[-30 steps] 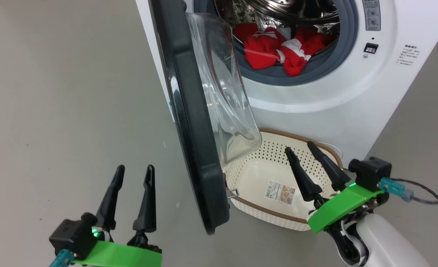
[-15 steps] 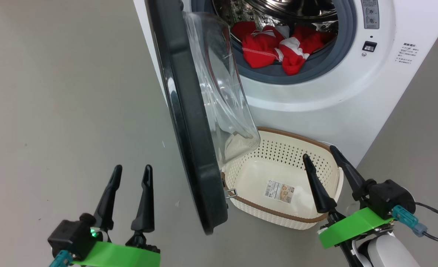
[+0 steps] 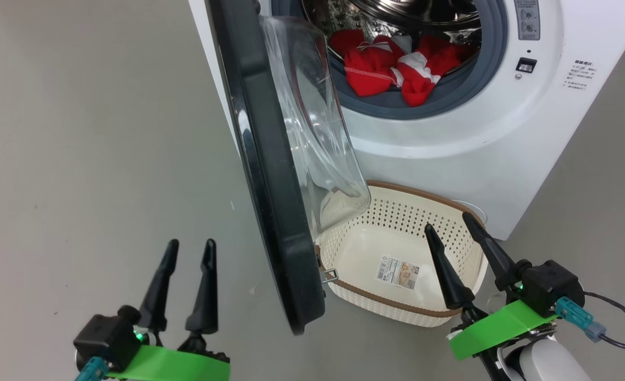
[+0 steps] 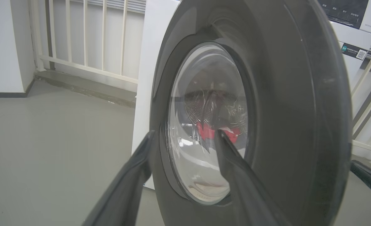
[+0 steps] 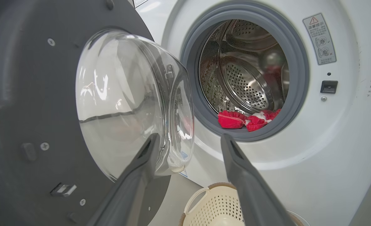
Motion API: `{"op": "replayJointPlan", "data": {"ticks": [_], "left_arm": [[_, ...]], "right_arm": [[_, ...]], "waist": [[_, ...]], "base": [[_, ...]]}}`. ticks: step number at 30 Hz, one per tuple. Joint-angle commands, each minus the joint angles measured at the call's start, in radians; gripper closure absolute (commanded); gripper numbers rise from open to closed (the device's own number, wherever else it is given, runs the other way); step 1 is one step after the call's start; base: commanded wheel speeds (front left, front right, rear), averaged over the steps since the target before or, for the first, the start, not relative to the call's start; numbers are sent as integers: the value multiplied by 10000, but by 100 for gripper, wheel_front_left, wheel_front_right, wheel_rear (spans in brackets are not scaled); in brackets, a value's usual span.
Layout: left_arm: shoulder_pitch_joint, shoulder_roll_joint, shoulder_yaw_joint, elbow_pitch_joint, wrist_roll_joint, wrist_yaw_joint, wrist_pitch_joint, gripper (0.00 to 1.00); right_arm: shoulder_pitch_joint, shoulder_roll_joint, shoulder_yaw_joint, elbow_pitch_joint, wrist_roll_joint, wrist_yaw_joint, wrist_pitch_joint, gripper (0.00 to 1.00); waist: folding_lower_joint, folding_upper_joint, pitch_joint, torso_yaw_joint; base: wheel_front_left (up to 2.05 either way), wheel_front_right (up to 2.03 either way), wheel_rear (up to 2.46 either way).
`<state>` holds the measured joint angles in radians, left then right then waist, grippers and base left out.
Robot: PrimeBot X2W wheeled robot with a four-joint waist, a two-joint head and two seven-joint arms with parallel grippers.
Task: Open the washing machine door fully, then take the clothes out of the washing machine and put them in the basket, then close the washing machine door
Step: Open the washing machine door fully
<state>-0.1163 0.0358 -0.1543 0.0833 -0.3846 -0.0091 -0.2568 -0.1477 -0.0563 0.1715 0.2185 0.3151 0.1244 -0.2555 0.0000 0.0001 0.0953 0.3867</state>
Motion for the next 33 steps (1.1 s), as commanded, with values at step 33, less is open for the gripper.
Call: {"op": "replayJointPlan", "data": {"ticks": [33], "left_arm": [[-1021,249,-1794,-3857,334,-870,347,100]], "right_arm": [[-76,60,356,121,433,63,-63,0]], "waist": [[0,-1,-250,-254]], "base": [[0,0,0]]}}
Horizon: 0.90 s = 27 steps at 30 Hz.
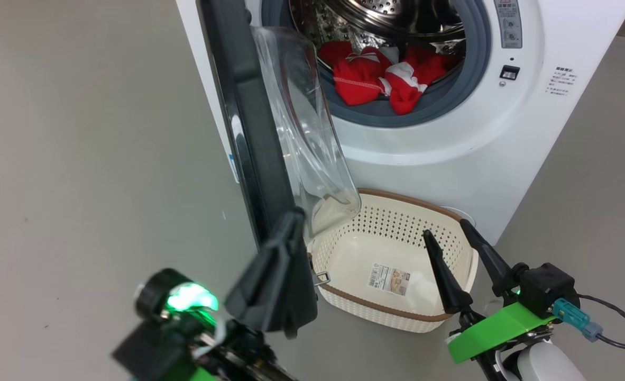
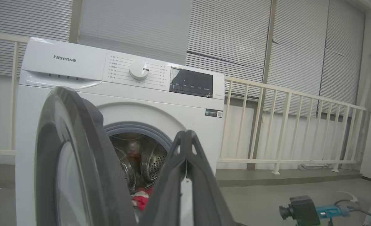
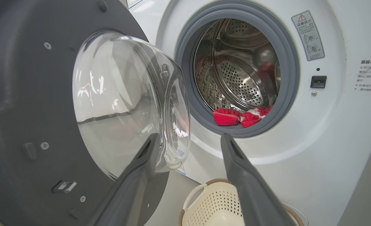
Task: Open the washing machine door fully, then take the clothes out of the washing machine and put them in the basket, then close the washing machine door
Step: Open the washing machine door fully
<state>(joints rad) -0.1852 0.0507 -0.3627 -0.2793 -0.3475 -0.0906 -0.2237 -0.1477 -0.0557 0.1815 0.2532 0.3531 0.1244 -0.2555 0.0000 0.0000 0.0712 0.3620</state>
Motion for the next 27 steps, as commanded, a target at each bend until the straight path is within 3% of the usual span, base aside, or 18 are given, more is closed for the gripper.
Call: {"op": "replayJointPlan", "data": {"ticks": [1,7,14,20,27], "left_arm": [[-336,127,98,-185,-52,-95,160,100],[-291,389,-699,412,-332,-238,1021,100],[-193,457,-848,1137,-584,-172,1655,100],[-275,378,-795,1768,-902,33,2058,100],[-391,301,-373,2374,-996,613,1926,100]], "right_arm": [[-72,54,264,-215,57,63,-63,0],[-64,55,297,-179,63,63,-63,0],[-36,55,317,-183,52,63,-63,0],[-41,55,237,-178,-25,63,-63,0],[-5,55,102,-205,-70,63,-63,0]], "waist": [[0,0,-22,-17],[0,0,-60,-126],[0,0,-26,-200],[0,0,39,-263],[0,0,130,-346]], "base": [[0,0,0],[0,0,0],[0,0,0],[0,0,0],[0,0,0]]}}
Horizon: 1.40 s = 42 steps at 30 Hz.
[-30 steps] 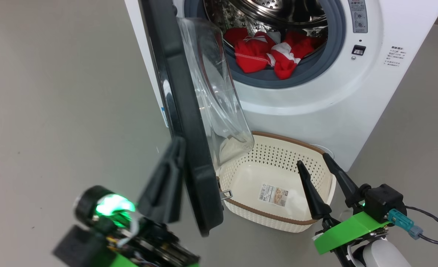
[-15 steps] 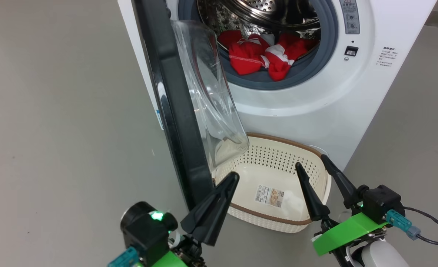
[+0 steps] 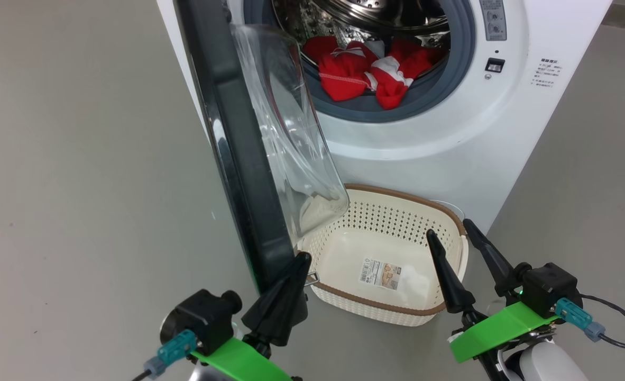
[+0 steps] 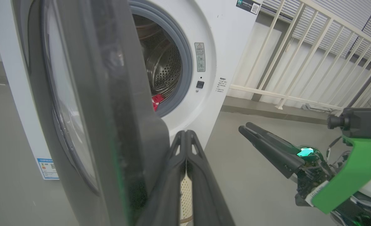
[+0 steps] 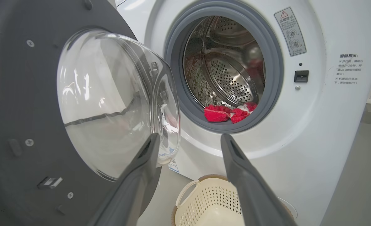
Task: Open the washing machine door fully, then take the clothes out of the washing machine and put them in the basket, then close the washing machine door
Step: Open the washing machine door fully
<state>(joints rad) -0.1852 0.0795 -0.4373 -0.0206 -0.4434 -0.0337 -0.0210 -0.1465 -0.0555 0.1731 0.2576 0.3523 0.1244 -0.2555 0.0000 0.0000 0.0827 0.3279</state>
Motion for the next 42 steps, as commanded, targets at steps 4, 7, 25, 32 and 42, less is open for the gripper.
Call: {"op": "replayJointPlan", "data": {"ticks": [4,7,25,32,42], "left_arm": [[-481,26,455,-19,108,235,-260,100],[-483,13,497,15,97,325,-352,100],[-130,147,818,6,-106,623,-720,100],[15,235,989,11,-155,804,-819,100],[185,366,1249,-65,-237,1045,-948,100]], "right_arm": [[-28,53,158,-214,-113,63,-63,0],[-52,53,146,-194,-146,63,-63,0],[-54,53,68,-111,-275,63,-63,0],[-1,53,98,-77,-272,63,-63,0],[33,53,87,-55,-363,63,-63,0]], "waist": [[0,0,65,-13],[0,0,93,-3],[0,0,147,558],[0,0,119,870],[0,0,104,1181]], "base": [[0,0,0],[0,0,0],[0,0,0],[0,0,0],[0,0,0]]}}
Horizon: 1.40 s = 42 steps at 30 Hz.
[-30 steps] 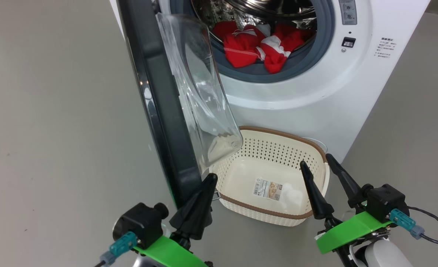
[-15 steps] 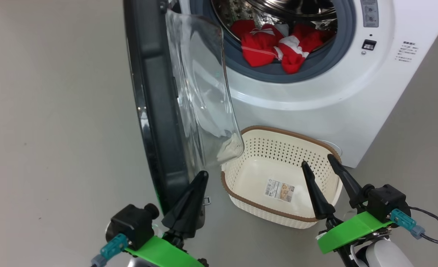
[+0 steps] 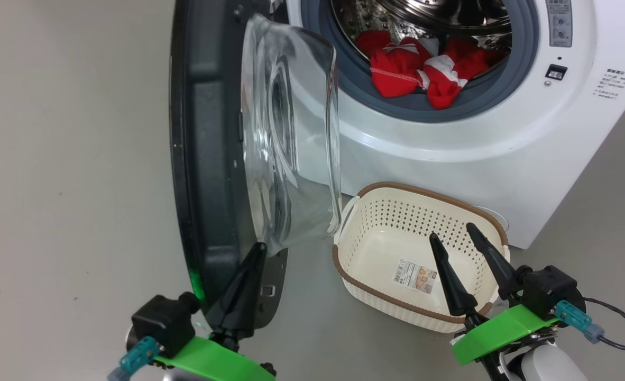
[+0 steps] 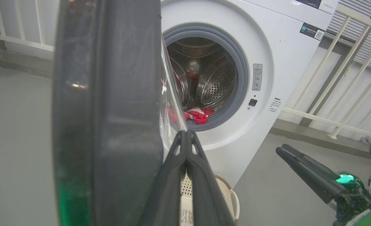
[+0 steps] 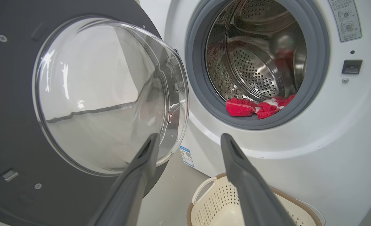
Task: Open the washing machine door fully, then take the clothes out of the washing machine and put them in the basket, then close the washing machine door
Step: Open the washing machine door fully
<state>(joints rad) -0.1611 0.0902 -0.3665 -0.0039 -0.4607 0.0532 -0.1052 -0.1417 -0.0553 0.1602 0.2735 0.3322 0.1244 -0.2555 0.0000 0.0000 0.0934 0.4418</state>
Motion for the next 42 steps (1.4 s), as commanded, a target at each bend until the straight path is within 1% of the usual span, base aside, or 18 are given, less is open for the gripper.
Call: {"op": "replayJointPlan", "data": {"ticks": [1,12,29,42], "left_arm": [[-37,280,581,-233,-67,210,-122,100],[13,468,942,-128,-113,444,-354,100],[-87,782,1805,429,-209,1086,-731,100],[-608,1127,2478,1367,-476,1213,-959,100]], "right_arm": [[-11,51,222,-221,-169,63,-63,0],[28,51,197,-240,-291,63,-17,0],[205,51,395,-503,-400,63,262,0],[241,51,460,-745,-590,63,469,0]], "waist": [[0,0,2,65],[0,0,9,281],[0,0,-71,491],[0,0,134,475]], "base": [[0,0,0],[0,0,0],[0,0,0],[0,0,0]]}}
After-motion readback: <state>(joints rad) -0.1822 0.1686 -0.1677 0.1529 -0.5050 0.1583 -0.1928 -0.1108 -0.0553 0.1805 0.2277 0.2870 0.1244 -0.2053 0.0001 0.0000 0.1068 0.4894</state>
